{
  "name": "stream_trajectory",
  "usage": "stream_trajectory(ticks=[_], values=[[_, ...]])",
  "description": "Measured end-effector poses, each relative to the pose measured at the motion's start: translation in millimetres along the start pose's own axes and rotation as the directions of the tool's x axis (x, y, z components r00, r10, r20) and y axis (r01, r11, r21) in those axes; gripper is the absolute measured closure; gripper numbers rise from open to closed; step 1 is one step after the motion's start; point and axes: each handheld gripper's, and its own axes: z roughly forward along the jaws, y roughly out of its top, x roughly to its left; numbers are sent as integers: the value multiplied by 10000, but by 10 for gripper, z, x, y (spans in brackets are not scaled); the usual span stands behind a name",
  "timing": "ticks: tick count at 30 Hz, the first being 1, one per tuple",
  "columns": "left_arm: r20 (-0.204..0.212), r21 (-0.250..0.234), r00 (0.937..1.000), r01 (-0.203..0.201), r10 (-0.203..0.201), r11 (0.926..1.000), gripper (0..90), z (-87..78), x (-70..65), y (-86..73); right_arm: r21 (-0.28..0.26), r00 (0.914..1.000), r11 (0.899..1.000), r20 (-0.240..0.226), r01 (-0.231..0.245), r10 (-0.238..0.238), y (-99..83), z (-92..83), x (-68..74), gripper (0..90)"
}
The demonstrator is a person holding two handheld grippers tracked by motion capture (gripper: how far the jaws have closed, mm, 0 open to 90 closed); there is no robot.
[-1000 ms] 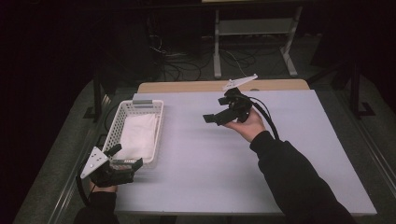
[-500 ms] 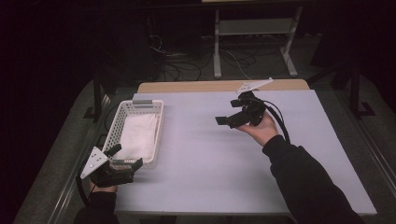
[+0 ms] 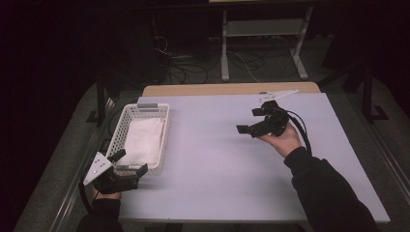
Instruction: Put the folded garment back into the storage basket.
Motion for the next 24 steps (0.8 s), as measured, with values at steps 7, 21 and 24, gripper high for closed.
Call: stream_trajectory(ticks=[7,21,24], values=[[2,-5,10000,0,0,10000,0,3,0,-1,-111,9998,9998,155,-137,139,-142,-127,-82,0],[-14,29,10000,-9,9,10000,0,2,2,-3,-178,9986,9989,278,-437,442,-407,-290,-158,0],[-1,35,10000,-5,5,10000,0,4,2,-5,-202,9983,9989,389,-430,438,-454,-330,-179,0]])
